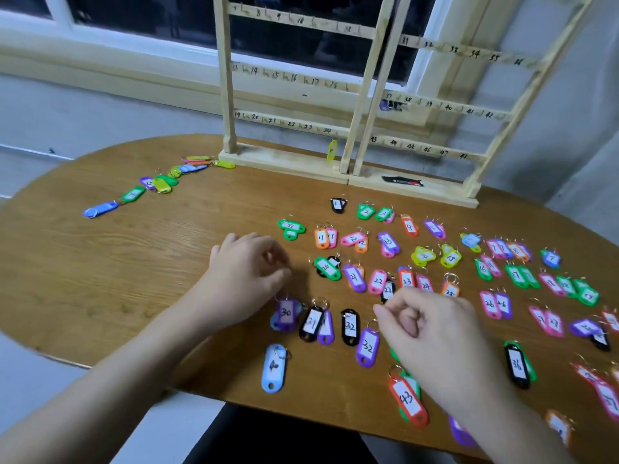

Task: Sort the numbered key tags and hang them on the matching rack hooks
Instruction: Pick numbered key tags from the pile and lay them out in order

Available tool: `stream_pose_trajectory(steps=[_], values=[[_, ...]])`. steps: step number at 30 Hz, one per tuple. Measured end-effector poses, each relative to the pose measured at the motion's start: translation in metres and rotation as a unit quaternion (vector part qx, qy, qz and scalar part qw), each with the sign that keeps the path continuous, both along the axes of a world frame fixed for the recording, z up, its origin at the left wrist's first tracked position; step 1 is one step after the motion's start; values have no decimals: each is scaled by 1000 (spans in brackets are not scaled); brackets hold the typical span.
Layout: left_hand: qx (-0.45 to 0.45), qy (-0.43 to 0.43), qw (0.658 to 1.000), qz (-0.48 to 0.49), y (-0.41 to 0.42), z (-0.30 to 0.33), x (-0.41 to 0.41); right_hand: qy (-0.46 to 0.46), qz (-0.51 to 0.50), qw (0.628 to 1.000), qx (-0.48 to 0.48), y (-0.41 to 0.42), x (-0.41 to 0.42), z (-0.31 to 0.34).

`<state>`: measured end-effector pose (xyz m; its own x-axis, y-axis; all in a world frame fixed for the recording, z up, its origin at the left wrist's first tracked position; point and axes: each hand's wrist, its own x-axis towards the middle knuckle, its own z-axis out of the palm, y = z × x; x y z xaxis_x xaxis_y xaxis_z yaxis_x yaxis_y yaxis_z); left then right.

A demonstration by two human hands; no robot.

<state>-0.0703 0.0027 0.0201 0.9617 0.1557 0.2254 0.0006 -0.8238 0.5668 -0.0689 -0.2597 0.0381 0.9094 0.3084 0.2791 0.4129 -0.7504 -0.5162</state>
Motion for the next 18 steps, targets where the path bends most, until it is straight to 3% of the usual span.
stream_pose_trajectory(steps=[5, 11, 18], values=[[-27, 20, 995, 89, 79, -1, 4, 11, 43, 998, -41, 57, 36, 11], [-36, -38, 962, 270, 180, -10, 12, 27, 111, 990, -86, 153, 78, 11], [7, 3, 948, 318, 244, -11, 54, 74, 174, 980, -61, 265, 118, -12]])
